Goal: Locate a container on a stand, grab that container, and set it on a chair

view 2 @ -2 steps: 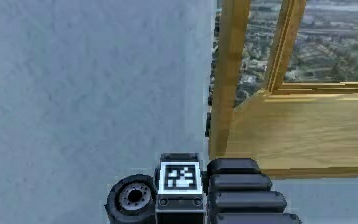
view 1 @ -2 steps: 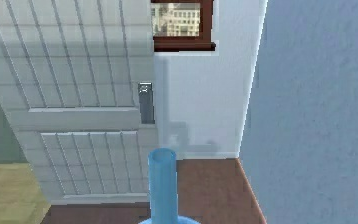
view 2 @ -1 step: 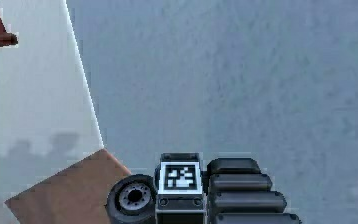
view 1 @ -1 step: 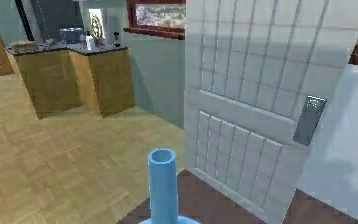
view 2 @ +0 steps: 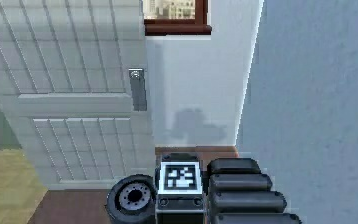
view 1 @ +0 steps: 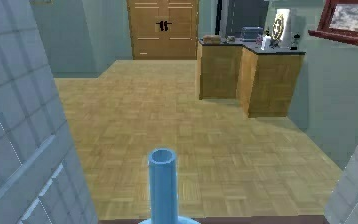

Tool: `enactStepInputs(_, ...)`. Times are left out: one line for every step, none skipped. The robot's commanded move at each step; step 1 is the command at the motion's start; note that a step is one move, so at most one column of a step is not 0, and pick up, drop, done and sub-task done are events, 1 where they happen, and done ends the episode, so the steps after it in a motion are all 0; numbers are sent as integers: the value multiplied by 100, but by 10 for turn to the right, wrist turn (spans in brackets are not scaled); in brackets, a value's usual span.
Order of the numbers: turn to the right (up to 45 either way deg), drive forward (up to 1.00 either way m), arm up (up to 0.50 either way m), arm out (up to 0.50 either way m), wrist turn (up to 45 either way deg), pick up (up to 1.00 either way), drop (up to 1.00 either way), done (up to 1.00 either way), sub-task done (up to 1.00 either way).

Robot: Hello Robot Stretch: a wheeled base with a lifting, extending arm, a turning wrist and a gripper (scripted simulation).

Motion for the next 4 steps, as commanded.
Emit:
enactStepInputs(-180,0,0,0,0,0,0,0,0)
enactStepInputs(0,15,0,0,0,0,0,0,0)
enactStepInputs(-450,0,0,0,0,0,0,0,0)
enactStepInputs(-450,0,0,0,0,0,0,0,0)
